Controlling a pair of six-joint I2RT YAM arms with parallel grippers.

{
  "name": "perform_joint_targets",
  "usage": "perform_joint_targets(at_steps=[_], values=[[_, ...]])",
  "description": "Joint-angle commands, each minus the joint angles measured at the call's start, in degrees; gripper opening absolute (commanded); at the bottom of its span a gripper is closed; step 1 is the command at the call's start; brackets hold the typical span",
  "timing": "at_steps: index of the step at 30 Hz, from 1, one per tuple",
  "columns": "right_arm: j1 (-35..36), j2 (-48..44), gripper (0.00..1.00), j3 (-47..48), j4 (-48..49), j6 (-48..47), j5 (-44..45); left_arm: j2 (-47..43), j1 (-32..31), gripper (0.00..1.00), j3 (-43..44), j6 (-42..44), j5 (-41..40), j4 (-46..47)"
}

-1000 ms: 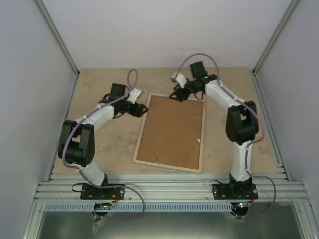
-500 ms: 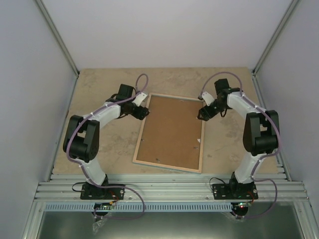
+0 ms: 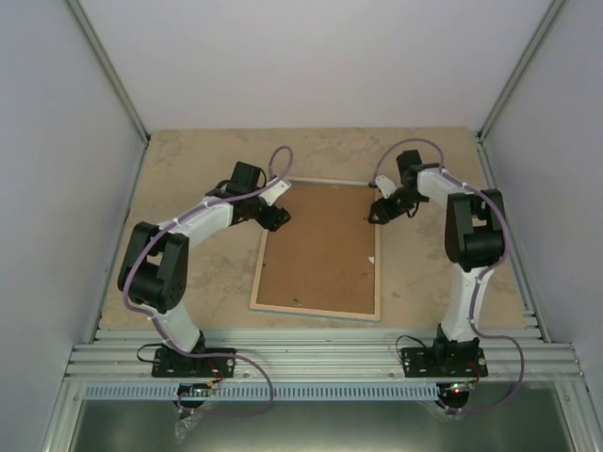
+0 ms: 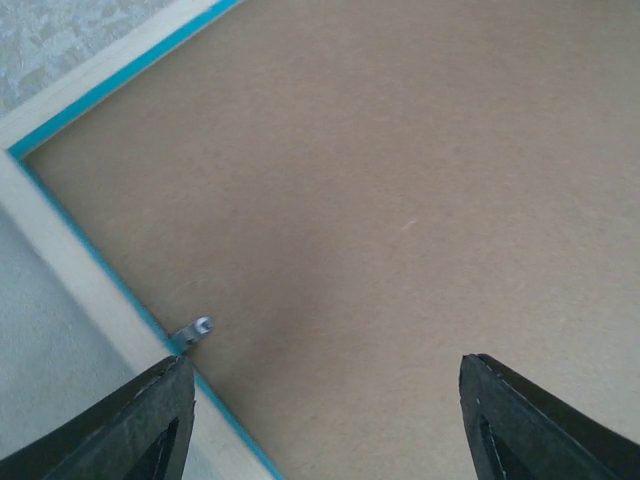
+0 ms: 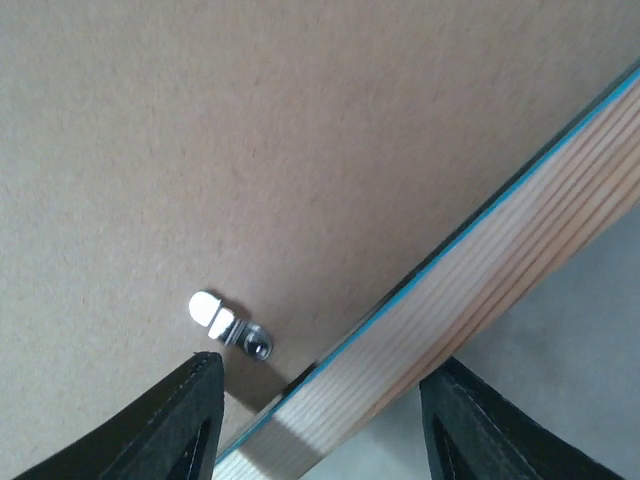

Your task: Put the photo into the frame

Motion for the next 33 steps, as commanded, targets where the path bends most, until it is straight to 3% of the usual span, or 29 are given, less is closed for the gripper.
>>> perform_joint_targets(at_steps=[1, 10, 13, 16, 19, 23, 33], values=[[1.9, 7.4, 0.55, 8.6, -0.8, -5.0, -6.9, -3.9, -0.5, 0.75, -3.1, 3.1, 1.3, 2.2], [4.2, 14.4, 0.55, 21.3, -1.9, -7.9, -8.4, 2.0, -9.7, 0.75, -1.1, 6.0, -6.1, 4.3], [4.3, 13.8, 0.53, 20.9, -1.7, -6.4, -7.3, 5.6, -12.6, 0.74, 1.1, 4.5, -6.8, 5.3], [4.4, 12.2, 0.41, 18.0, -0.9, -4.5, -6.6, 9.5, -15.3, 0.75, 4.2, 4.0, -8.8, 5.1], [4.3, 10.7, 0.39, 15.5, 0.1, -3.3, -5.6, 13.5, -16.6, 0.75, 7.8, 4.4, -11.6, 2.4], [4.3, 8.2, 0.48, 12.3, 3.0, -2.2, -5.9, 18.9, -16.6, 0.72, 11.2, 4.5, -12.0, -4.0], [7.5, 7.4, 0.61, 10.1, 4.4, -5.0, -3.1, 18.8, -16.6, 0.71, 9.0, 3.5, -11.0, -4.1]])
